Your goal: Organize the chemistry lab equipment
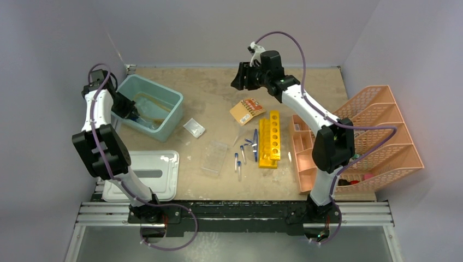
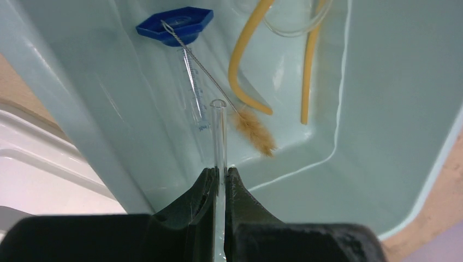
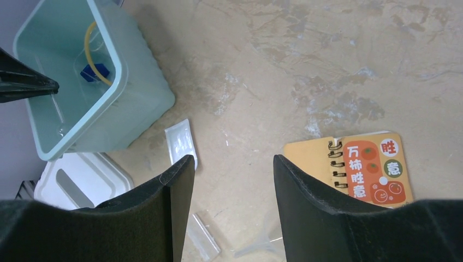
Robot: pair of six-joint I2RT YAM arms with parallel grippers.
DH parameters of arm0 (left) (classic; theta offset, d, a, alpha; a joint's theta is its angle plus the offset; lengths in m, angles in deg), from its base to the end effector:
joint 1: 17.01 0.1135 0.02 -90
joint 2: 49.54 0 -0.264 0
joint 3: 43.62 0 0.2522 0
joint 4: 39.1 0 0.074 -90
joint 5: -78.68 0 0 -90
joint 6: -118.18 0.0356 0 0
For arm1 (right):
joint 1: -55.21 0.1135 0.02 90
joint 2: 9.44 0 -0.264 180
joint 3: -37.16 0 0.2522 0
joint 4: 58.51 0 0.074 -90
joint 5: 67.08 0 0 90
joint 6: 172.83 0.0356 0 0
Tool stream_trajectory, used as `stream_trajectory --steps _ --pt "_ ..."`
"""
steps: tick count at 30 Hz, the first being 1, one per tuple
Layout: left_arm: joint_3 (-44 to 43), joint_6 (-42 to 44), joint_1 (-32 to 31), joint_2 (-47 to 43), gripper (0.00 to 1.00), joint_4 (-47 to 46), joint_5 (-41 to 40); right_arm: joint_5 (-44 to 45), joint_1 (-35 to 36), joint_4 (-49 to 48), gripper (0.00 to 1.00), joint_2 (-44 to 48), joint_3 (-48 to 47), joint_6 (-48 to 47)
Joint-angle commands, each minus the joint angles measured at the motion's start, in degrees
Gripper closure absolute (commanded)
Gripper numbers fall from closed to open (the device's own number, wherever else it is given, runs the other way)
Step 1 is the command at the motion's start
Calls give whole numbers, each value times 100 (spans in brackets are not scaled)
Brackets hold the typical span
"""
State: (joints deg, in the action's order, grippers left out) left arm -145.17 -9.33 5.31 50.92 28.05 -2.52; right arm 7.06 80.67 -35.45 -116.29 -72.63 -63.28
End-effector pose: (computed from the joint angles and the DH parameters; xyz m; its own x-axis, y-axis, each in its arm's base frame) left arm 0.3392 0.1333 0.2781 -0.4771 -0.8463 -0.2367 -0.7670 0.5325 -0.3580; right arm 0.4021 0.2022 0.3419 -0.5086 0.1144 -0.8534 -0.5041 0.7640 0.4028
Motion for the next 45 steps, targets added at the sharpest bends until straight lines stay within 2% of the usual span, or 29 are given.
stream_trajectory --steps 1,10,16,20,25,30,39,45 --pt "-94 89 -24 26 100 -101 -557 32 -51 -160 43 187 25 -75" --pt "11 -279 -152 416 100 -788 -1215 -91 -280 -217 43 85 -31 42" --pt "-119 -340 -338 826 99 -870 -1667 -76 -359 -243 43 95 7 35" --pt "-40 -373 -349 863 89 -960 -1917 -32 -380 -244 43 94 36 -44" --pt "-180 -266 -432 821 70 -953 -2128 -8 -379 -244 42 56 44 -140" --pt "-412 -200 -561 710 59 -794 -2355 250 -383 -295 43 30 61 -248" --pt "-818 -51 -731 -28 52 -590 -2541 473 -236 -144 42 118 371 -722" --pt "-938 464 -1277 -663 42 -929 -2290 636 64 552 42 118 662 -1451"
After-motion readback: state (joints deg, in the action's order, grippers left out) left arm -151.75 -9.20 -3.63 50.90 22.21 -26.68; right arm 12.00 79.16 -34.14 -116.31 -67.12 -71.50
